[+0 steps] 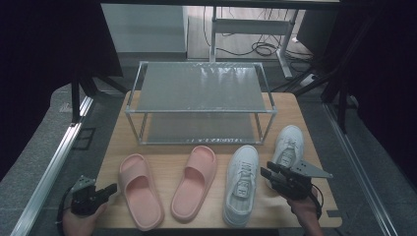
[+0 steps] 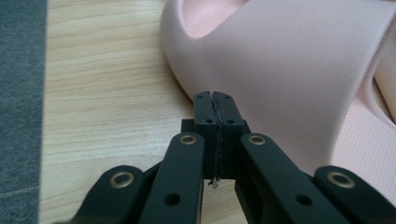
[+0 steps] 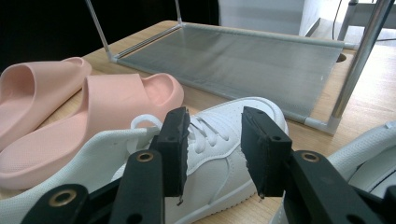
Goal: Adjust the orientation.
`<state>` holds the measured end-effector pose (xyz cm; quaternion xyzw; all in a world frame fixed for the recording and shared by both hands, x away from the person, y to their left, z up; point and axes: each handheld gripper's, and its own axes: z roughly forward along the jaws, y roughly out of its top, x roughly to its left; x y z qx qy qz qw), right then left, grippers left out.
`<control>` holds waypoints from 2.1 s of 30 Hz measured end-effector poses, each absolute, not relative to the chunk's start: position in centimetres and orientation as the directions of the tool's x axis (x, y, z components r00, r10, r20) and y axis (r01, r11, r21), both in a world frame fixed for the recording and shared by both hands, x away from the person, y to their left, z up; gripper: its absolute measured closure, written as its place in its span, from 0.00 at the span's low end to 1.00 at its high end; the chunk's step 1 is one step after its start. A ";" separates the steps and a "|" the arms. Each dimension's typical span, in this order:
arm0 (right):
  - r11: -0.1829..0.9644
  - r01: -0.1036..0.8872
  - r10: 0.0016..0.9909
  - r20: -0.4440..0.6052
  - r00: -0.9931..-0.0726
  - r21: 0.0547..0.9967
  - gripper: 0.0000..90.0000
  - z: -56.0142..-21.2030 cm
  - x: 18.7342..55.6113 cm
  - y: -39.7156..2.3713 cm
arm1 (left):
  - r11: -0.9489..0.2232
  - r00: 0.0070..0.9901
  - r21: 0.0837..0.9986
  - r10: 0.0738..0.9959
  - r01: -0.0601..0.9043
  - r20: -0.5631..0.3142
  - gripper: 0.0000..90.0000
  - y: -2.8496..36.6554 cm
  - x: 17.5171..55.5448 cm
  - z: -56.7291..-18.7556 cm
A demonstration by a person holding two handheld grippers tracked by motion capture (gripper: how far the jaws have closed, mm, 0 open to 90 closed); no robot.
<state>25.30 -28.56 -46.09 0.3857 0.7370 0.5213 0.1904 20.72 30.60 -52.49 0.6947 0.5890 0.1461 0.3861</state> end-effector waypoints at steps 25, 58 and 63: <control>0.152 0.374 0.771 0.127 -0.624 0.915 0.68 -46.1 25.4 -29.0 | -0.062 0.307 0.696 0.923 0.715 -0.234 1.00 28.4 24.8 -52.5; 0.153 0.376 0.774 0.126 -0.621 0.914 0.68 -46.3 25.4 -28.9 | -0.089 0.374 0.752 0.902 0.653 -0.217 0.99 27.5 23.6 -50.2; 0.151 0.377 0.775 0.127 -0.620 0.914 0.68 -46.2 25.3 -28.9 | -0.081 0.384 0.771 0.897 0.632 -0.221 0.99 27.6 21.8 -49.5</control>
